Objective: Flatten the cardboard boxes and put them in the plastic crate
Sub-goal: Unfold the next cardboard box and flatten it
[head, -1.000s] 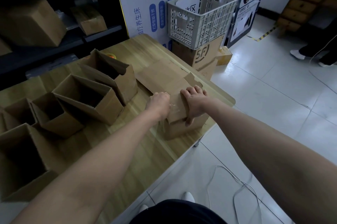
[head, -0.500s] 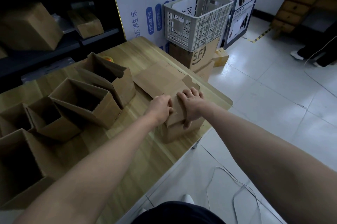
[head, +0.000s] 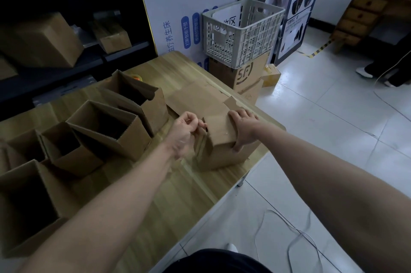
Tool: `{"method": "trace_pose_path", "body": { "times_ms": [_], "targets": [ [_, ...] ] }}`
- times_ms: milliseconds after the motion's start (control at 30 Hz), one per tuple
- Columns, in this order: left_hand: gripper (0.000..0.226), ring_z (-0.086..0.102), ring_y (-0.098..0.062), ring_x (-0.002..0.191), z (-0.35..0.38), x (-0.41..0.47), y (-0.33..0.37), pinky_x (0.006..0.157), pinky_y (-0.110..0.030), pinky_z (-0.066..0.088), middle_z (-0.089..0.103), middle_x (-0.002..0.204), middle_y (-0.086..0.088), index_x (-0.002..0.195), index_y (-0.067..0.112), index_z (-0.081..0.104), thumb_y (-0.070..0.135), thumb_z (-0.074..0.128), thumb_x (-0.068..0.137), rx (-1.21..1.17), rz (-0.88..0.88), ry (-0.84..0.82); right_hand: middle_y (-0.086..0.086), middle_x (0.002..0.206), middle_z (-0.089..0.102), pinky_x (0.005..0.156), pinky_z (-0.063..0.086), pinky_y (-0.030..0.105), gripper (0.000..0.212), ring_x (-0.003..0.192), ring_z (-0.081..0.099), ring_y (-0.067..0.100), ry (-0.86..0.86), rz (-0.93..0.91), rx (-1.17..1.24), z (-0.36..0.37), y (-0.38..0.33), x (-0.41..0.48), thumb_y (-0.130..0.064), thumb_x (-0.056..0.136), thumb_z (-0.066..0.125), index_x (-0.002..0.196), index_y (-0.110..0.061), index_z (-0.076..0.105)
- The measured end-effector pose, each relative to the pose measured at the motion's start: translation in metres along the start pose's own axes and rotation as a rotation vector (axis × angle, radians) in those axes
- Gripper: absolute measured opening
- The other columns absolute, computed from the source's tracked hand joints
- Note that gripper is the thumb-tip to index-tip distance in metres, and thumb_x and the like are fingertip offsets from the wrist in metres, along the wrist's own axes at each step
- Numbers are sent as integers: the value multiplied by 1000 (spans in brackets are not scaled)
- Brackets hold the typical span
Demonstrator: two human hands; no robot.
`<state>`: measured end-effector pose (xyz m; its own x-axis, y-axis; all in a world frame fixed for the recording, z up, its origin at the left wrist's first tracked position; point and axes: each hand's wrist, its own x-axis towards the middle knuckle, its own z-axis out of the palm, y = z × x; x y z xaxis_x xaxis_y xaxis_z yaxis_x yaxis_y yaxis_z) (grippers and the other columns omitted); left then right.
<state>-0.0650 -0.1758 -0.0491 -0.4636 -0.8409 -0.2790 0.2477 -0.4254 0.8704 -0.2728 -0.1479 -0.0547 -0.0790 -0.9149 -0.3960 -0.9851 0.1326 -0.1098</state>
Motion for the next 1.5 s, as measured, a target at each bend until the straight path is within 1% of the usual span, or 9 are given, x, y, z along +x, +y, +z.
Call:
{"method": "trace_pose_path", "body": {
  "times_ms": [167,300,500,633,800,933,1133,1300,1500],
  "targets": [
    [33,48,-18,62,-2,5,3,61,-28,40,45,67,-9,67,8,41,1,28,97,-394,-223,241,1,155,11,115,16,50,130,143,5,28,12,39,78,-5,17,-3,-51,52,85,149,-24,3],
    [24,42,-13,50,-15,10,9,51,-23,35,46,56,0,63,12,43,3,39,85,-25,-251,359,2,145,24,110,33,44,125,133,27,24,29,93,181,-7,29,-7,-48,52,86,147,-24,7],
    [27,46,-12,54,-8,11,11,39,-19,34,57,80,-7,107,19,41,10,54,85,681,-222,197,-2,135,30,100,44,43,127,120,36,21,1,75,262,-15,23,-6,-58,43,82,144,-29,11],
    [9,37,-11,47,1,9,18,45,-21,30,43,57,2,72,17,53,19,54,81,712,-296,113,-5,126,34,99,45,41,123,114,37,16,-9,65,311,-17,18,-6,-60,43,82,142,-29,16],
    [20,57,-18,79,-4,12,25,63,-26,52,62,89,-6,93,7,64,25,66,85,739,-318,124,-2,128,39,100,45,44,114,115,44,22,-113,98,541,-4,20,-10,-44,54,87,142,-31,17],
    [16,55,-14,65,-2,12,23,54,-22,51,57,73,-7,75,9,55,8,66,86,711,-236,141,7,141,36,108,35,49,114,127,39,28,-193,103,609,10,15,-11,-35,64,85,148,-30,8],
    [23,57,-19,67,2,12,22,54,-23,53,60,80,-13,68,10,50,-1,64,83,738,-137,182,0,159,-7,114,14,59,129,145,-1,33,7,-73,477,-22,-1,-9,-39,62,85,149,-36,-11],
    [28,56,-24,69,15,12,20,75,-40,57,56,75,-11,66,11,47,-3,65,82,756,-87,136,0,160,-8,114,-4,54,128,144,-14,28,26,-188,-69,-31,-35,2,-60,59,78,150,-34,-7],
    [22,58,-23,74,13,1,28,74,-36,58,55,76,-12,72,9,49,-2,61,86,427,-125,-10,6,158,6,115,2,54,132,145,0,31,52,-146,-147,-5,-40,7,-62,57,78,150,-27,-9]
  ]
}}
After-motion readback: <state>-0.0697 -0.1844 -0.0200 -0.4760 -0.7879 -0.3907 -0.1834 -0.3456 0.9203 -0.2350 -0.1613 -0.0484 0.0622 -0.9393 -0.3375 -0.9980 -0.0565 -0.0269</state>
